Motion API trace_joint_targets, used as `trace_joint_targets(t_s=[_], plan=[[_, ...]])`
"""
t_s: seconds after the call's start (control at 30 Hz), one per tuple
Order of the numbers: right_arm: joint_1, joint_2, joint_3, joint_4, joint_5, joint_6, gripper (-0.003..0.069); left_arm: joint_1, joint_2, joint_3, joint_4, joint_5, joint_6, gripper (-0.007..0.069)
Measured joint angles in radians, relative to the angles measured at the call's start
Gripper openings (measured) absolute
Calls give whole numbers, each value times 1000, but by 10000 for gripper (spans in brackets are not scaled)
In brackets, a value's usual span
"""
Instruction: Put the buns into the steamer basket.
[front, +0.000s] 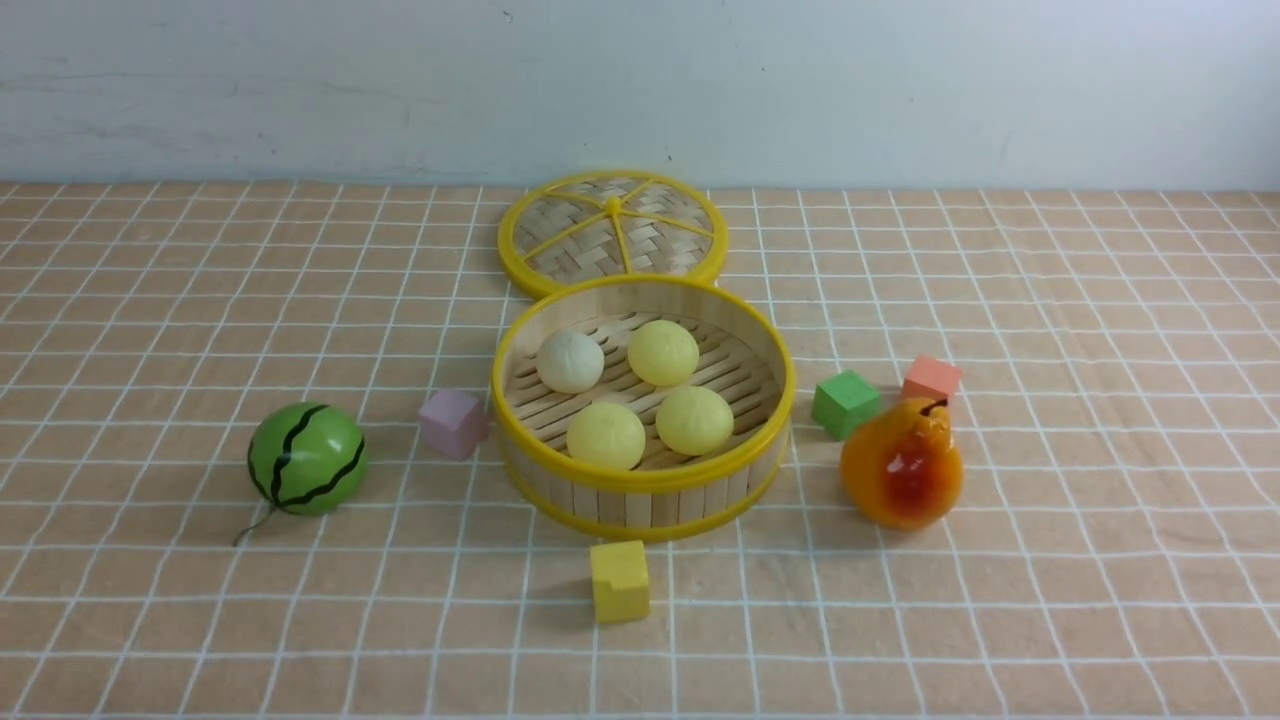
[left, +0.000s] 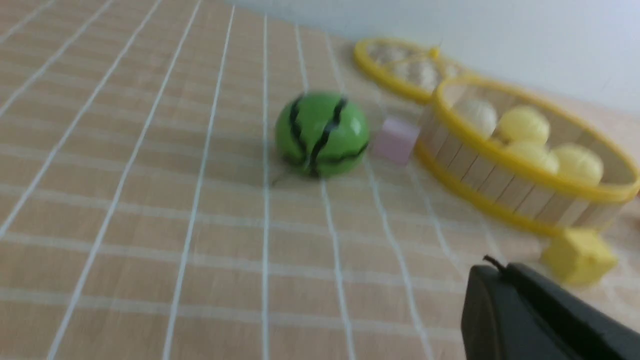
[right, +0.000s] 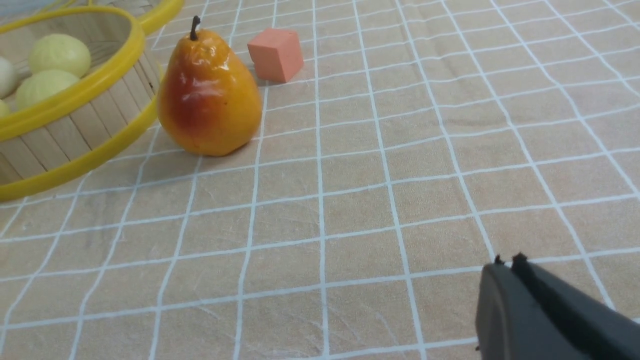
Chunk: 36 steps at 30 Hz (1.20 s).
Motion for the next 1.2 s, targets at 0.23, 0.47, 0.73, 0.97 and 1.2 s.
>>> trace_joint_targets(t_s=[0.23,0.47,0.73,0.97,1.2], plan=[[0,0,0,0,0,1,13,10,-17,3,3,104,-11,-13],[0,0,0,0,0,1,22,10,-17,3,0,101,-21,-13],[0,0,0,0,0,1,34,10,-17,3,0,101,-22,-13],[0,0,0,0,0,1,46,10,-17,3,0,101,-22,-13],[0,0,0,0,0,1,55,10,-17,3,0,101,-22,-13]])
